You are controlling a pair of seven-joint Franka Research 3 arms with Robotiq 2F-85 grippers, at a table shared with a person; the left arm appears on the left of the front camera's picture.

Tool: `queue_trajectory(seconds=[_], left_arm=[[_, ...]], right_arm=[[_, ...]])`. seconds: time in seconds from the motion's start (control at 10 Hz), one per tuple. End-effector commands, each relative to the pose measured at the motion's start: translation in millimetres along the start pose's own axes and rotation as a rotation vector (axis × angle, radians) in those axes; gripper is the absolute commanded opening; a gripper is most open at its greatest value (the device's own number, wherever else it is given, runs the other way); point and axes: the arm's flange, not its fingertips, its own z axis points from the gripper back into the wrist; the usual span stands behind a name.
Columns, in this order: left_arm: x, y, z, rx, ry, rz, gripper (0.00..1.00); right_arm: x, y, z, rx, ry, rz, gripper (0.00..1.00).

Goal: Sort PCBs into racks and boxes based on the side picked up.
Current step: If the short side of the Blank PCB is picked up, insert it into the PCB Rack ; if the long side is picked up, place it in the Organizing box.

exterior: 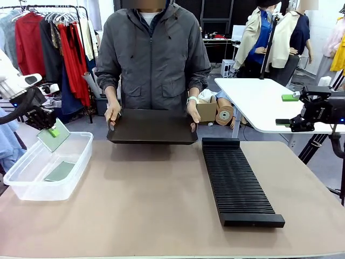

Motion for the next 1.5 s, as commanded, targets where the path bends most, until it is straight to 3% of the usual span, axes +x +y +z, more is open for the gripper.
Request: queue_trajectory(seconds=[0.0,0.7,1.4], left_arm=[[-6,4,-17,0.037,-0.013,0.040,0.00],[-12,34,-83,-0.007,-0.010,0.107,0.00],[-10,41,-110,-0.032,0.024,0.132,0.00]], right_arm=[[1,3,1,-0.002,0.012,-0.001,1.00],[1,3,1,-0.002,0.012,-0.001,1.00],[1,3,1,-0.002,0.012,-0.001,1.00]])
